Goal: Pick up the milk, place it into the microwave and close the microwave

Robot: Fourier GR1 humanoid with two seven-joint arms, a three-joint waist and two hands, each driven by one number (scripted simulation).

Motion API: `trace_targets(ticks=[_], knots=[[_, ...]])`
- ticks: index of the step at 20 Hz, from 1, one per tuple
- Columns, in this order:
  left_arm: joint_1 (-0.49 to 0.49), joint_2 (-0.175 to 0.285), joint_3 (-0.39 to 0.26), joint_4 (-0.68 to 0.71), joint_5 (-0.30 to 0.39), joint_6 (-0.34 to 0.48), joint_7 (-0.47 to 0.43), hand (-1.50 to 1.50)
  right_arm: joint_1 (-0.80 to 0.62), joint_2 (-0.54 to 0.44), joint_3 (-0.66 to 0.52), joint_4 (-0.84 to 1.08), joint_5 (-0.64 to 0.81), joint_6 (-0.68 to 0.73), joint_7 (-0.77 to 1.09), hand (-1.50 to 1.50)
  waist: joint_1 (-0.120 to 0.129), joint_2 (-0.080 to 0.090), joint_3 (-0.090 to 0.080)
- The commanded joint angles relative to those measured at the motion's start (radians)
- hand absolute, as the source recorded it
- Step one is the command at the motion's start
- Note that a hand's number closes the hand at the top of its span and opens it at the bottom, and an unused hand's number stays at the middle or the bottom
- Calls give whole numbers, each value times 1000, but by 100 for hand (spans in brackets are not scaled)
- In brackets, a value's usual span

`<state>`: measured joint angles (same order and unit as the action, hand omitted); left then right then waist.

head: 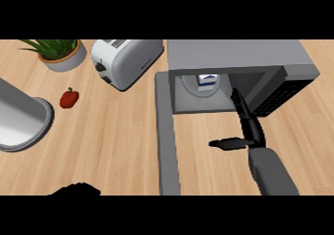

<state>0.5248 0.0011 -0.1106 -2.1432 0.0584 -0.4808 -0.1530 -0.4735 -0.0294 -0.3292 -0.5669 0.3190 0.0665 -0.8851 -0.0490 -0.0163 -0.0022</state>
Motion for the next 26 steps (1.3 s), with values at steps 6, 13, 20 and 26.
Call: trace_targets(ticks=[6,13,20,26], knots=[[-196,-1,-116,141,-130,76,64,150,376,3,69,-448,-57,139,87,-150,-4,5,-1],[-414,-1,-177,350,-237,112,99,150,620,-3,79,-857,-113,177,191,-150,-4,10,-1],[-615,-1,-339,658,-338,132,92,150,766,-30,55,-1016,-159,227,234,-150,14,16,1],[-757,-1,-579,935,-234,356,-34,150,813,-62,18,-1122,-264,316,223,-150,-3,20,0]])
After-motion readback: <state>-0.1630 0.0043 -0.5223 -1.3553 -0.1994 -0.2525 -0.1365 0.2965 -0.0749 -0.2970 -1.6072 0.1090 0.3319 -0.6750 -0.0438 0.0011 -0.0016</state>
